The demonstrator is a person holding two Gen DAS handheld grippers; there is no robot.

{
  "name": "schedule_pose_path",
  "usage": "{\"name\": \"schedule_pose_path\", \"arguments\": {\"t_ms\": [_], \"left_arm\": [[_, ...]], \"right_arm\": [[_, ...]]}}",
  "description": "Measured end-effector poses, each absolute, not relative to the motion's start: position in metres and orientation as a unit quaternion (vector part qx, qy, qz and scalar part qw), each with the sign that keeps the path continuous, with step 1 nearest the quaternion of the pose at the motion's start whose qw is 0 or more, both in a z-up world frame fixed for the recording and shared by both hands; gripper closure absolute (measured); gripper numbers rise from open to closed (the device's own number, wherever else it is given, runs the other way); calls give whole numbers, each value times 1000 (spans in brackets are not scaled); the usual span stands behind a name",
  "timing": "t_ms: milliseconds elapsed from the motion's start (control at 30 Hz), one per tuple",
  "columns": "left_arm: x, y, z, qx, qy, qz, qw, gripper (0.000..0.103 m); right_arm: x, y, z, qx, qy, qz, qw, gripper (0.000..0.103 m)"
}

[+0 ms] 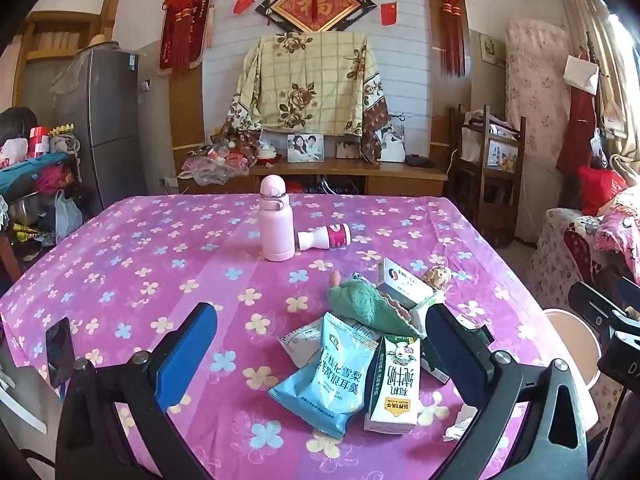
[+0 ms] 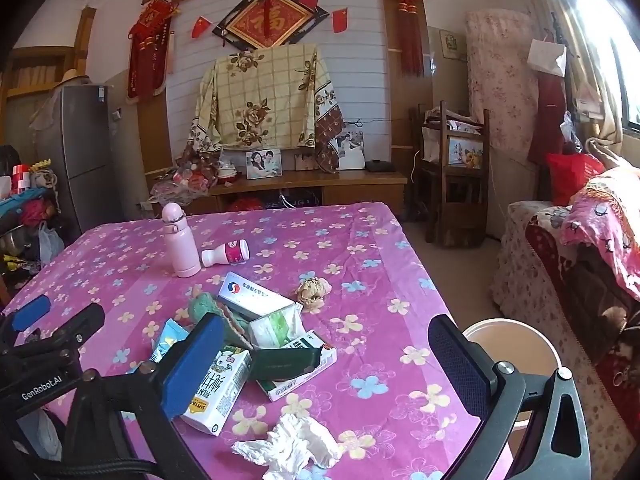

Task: Collect trash

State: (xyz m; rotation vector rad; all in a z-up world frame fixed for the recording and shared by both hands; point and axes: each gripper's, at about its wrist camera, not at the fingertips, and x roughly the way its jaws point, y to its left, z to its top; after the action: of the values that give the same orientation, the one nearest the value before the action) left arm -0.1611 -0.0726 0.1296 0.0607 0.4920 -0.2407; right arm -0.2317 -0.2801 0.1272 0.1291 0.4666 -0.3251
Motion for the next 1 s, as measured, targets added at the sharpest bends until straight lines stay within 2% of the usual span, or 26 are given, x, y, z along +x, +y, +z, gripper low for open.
{"name": "schedule_pose_path", "arguments": {"t_ms": [1000], "left_arm": [[-165, -77, 133, 32, 232, -131, 963, 0]], "right_arm": [[-231, -280, 133, 64, 230, -158, 958, 0]]}}
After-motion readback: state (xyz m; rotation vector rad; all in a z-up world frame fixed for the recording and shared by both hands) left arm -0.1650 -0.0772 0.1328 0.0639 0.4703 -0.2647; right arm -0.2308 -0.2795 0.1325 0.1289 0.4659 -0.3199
